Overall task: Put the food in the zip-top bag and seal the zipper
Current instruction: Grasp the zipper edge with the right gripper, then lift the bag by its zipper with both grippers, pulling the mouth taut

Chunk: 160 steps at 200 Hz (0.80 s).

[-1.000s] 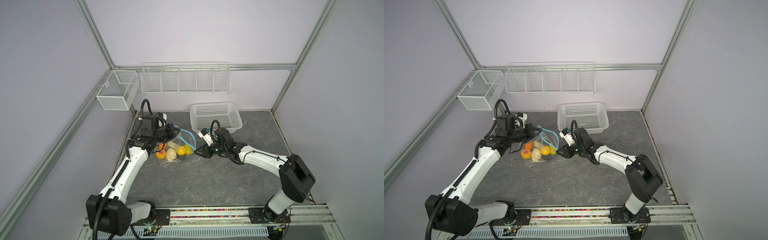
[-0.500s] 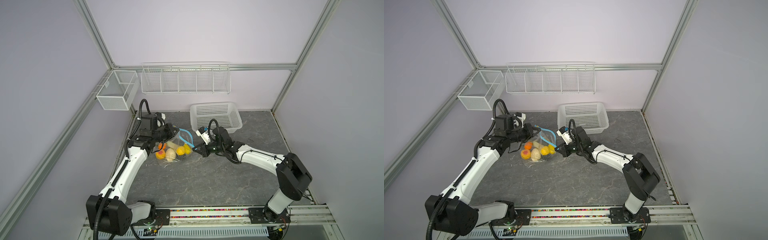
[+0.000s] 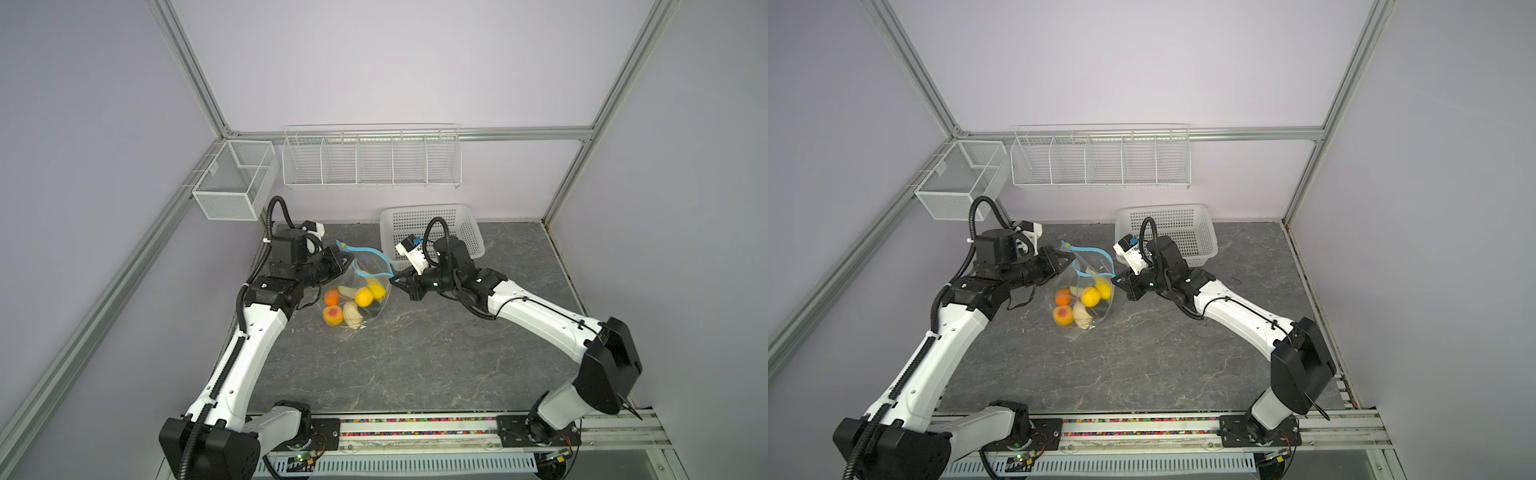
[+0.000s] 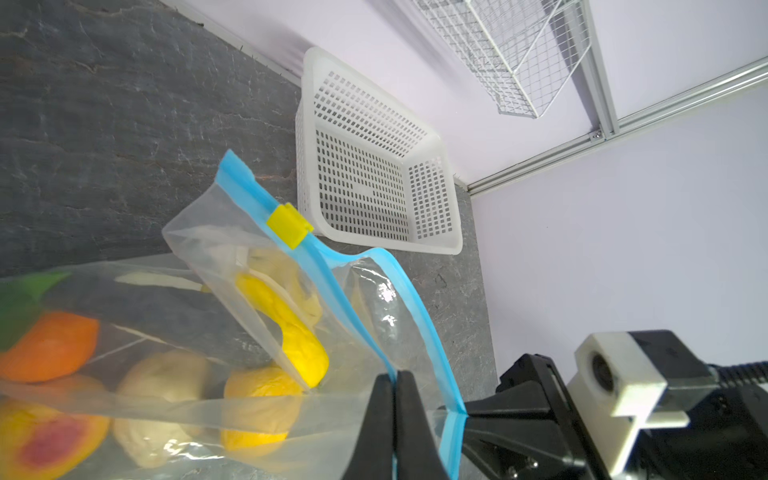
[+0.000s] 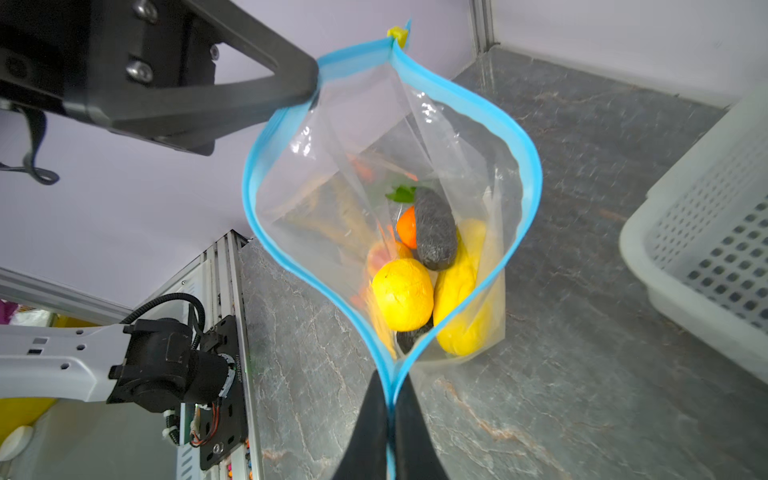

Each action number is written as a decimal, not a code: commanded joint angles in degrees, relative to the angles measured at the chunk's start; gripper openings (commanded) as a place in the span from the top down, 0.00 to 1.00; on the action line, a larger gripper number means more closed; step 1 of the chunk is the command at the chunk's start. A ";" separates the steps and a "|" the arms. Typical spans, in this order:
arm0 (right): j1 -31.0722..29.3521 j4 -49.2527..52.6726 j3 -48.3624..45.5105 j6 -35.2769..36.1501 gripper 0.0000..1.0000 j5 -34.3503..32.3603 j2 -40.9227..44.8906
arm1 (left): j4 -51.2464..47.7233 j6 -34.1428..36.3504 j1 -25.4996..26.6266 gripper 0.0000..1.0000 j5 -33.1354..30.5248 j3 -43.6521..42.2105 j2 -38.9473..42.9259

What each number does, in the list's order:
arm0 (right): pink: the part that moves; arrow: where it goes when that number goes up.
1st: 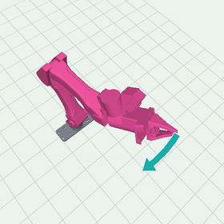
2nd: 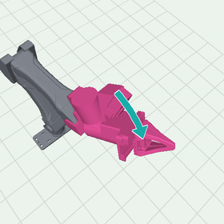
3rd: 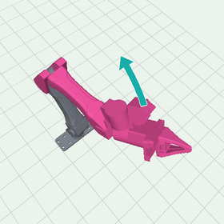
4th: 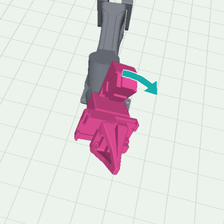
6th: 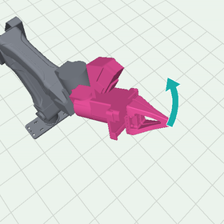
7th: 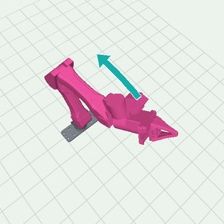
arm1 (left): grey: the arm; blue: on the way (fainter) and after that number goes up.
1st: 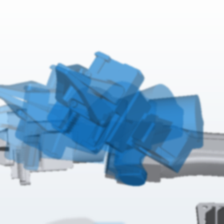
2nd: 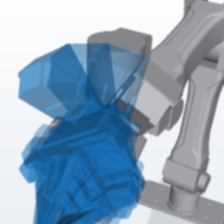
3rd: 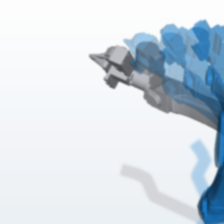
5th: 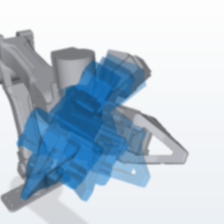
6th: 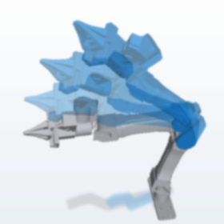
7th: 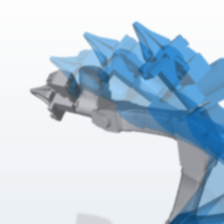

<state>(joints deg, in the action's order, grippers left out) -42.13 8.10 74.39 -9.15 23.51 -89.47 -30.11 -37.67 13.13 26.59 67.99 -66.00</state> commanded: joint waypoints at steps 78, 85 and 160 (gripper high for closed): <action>3.94 15.75 10.43 18.65 0.94 0.47 3.62 | -0.93 2.04 3.14 1.00 -1.73 -0.30 5.92; 4.32 15.54 10.42 19.51 0.94 0.64 3.76 | -0.60 2.18 3.21 1.00 -1.71 -0.44 6.34; 9.37 20.54 14.08 34.88 0.94 9.13 4.36 | 5.18 13.11 2.26 0.37 3.20 -2.68 9.87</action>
<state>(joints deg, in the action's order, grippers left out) -34.48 27.05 86.43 17.04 27.94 -87.42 -27.90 -31.22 16.38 27.44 65.10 -56.84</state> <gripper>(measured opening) 0.068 0.512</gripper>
